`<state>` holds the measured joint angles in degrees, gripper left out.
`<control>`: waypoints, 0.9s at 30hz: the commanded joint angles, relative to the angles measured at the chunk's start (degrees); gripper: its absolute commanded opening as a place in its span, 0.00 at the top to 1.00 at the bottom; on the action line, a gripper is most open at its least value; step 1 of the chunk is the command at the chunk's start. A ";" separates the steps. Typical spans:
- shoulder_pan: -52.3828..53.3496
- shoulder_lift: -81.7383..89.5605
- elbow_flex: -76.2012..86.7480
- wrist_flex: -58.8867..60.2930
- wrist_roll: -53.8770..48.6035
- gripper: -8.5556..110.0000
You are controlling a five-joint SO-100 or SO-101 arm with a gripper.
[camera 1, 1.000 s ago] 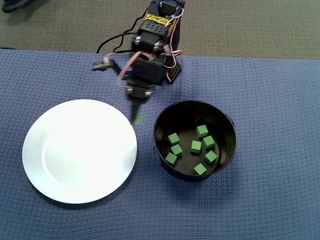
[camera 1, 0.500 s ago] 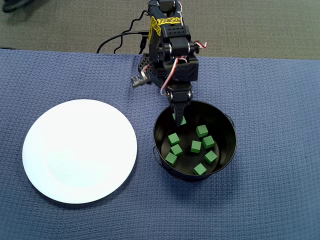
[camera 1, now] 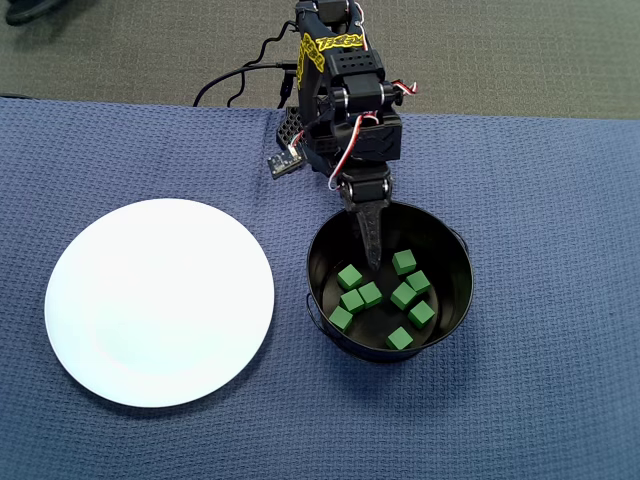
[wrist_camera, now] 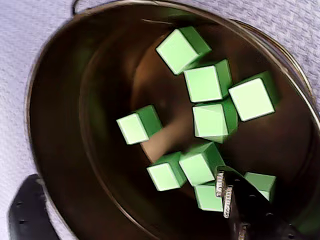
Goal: Pick up the green cubes from the white plate and place them in the black recipient
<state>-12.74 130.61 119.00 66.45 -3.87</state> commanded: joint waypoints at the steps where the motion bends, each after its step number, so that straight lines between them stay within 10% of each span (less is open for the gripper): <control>1: 2.81 3.52 -0.18 -0.44 -2.55 0.59; 27: 20.39 34.28 25.58 5.71 -10.46 0.86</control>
<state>5.54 160.58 141.33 71.37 -12.83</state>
